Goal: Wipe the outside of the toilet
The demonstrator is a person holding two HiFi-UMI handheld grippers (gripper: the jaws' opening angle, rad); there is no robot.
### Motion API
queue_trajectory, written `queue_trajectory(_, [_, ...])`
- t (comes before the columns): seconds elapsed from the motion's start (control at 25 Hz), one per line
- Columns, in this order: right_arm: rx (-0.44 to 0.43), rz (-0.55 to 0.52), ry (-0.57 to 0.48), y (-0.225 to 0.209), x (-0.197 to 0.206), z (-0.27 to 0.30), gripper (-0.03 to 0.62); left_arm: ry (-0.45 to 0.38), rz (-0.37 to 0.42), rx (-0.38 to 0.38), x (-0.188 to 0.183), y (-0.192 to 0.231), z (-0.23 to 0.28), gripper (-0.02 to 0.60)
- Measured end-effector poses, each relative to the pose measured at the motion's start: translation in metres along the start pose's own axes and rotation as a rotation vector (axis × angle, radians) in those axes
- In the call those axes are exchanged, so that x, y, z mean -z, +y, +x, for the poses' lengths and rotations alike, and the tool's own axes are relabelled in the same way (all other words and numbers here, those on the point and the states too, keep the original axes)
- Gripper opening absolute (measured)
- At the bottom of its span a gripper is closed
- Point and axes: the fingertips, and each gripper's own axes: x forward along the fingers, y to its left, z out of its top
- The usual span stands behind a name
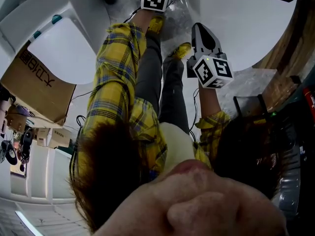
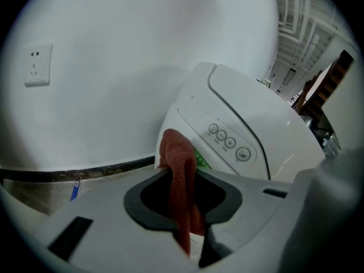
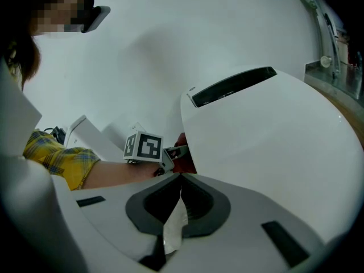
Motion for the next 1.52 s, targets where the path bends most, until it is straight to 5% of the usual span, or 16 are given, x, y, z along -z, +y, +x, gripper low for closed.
queue_trajectory(1.52, [-0.021, 0.038, -0.043, -0.028, 0.061, -0.070, 0.026, 0.065, -0.064, 0.013, 0.132, -0.099, -0.054, 0.084])
